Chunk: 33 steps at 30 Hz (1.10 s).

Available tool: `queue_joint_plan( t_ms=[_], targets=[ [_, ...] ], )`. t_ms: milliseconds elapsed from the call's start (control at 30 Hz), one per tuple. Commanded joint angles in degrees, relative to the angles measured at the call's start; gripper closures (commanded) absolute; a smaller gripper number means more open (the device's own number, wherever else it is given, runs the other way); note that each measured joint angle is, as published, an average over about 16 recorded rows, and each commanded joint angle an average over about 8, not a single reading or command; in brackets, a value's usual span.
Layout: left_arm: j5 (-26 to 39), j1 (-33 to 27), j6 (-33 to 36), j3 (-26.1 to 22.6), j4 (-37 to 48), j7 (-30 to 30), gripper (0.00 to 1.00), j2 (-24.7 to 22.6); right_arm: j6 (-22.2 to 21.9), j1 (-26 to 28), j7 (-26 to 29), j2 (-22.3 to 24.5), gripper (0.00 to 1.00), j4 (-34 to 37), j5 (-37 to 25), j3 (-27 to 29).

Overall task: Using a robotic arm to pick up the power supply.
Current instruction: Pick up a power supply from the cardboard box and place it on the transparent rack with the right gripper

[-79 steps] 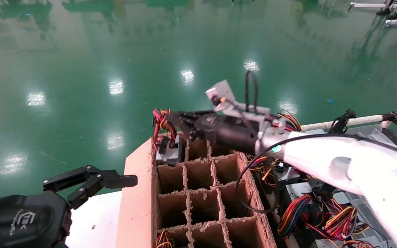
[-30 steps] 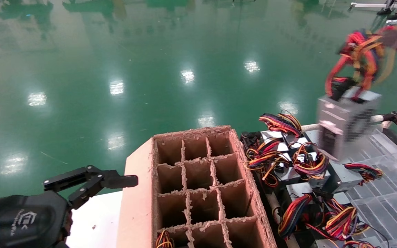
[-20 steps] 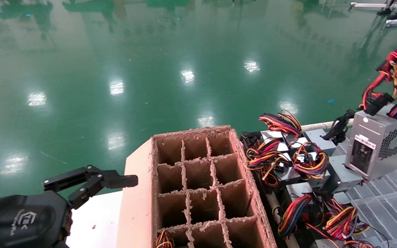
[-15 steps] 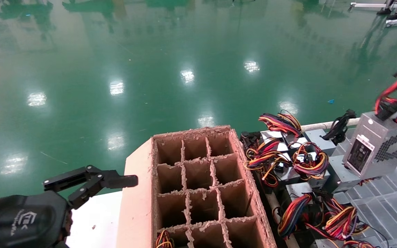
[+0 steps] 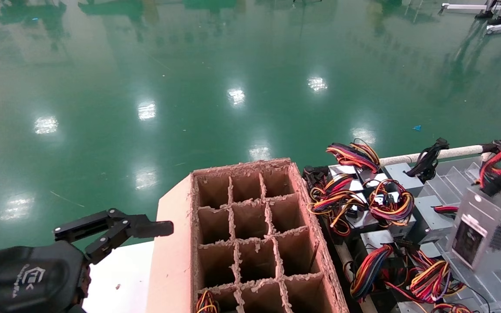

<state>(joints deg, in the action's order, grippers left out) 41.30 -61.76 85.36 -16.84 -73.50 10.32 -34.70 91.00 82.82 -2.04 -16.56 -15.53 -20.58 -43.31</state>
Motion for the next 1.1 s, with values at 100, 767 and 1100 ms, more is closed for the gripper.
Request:
queue_joint_plan(
  t_ms=[100,767,1100],
  targets=[
    [-0.01,0.0,-0.01,-0.01,0.0,-0.01,0.0,0.01,0.0,-2.59,-0.45,1.06,1.0,-0.74,1.37,-0.11],
    [-0.05,-0.02,-0.03,-0.08,0.0,-0.04,0.0,0.03,-0.7,-8.64,-3.87,0.27,1.0,0.28,4.29,-1.06],
    [-0.08,-0.02,-0.05,-0.11,0.0,-0.06,0.0,0.05,-1.09,-7.53,-5.71,-1.73,1.0,0.35,2.08,-2.37]
  ],
)
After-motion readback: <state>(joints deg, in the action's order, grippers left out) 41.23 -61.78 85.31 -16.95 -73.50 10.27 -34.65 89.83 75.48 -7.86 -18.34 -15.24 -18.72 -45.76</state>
